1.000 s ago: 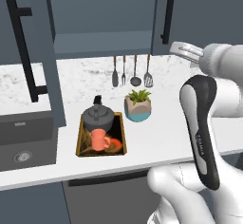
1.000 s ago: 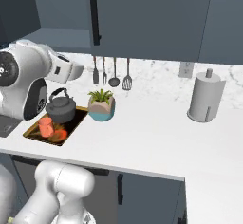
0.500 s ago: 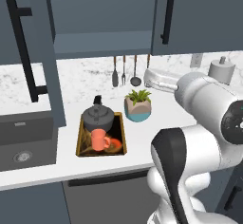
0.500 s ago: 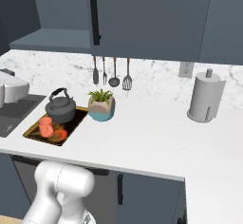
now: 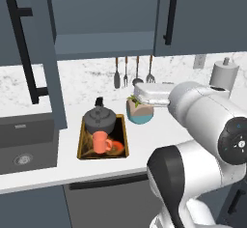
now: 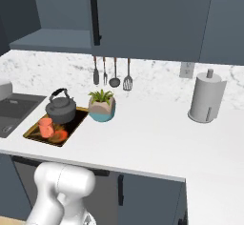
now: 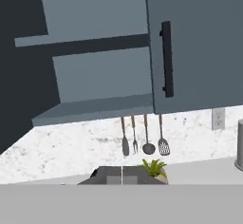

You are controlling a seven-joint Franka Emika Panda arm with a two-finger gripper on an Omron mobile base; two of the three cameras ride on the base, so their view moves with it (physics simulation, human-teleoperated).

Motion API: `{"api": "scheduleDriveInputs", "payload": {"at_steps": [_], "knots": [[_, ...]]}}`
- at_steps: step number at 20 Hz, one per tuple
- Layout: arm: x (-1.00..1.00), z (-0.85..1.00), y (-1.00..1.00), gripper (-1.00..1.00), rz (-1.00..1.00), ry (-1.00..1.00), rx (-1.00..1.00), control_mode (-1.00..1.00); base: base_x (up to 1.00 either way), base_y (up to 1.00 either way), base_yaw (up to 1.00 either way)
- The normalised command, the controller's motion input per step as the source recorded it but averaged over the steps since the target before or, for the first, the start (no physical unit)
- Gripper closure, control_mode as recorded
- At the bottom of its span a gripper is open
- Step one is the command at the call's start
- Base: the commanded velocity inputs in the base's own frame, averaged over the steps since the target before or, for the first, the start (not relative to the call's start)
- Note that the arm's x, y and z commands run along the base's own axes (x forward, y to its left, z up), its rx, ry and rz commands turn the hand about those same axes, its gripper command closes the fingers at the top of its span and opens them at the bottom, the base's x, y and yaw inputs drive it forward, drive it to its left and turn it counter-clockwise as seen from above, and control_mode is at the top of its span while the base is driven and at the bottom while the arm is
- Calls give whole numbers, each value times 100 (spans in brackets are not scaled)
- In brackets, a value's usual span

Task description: Pick the kettle from the counter and place it on the tray. Then pick the mug from the cabinet and place it on the tray. Then close the cabinet doors.

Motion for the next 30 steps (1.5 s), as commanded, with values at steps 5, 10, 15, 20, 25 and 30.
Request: {"api": "scheduleDriveInputs", "payload": {"at_steps": [5, 10, 15, 20, 25, 30], "knots": [[-79, 0, 40, 100, 39, 0, -59, -100, 0, 0, 0], [-49, -3, 92, 100, 20, 9, -75, -100, 0, 0, 0], [-3, -9, 84, 100, -9, 0, -46, -100, 0, 0, 0], [2, -41, 78, 100, -14, -9, -38, -100, 0, 0, 0], [10, -52, 72, 100, -13, -26, -40, -100, 0, 0, 0], [19, -3, 62, 100, -9, -31, -25, -100, 0, 0, 0]]}}
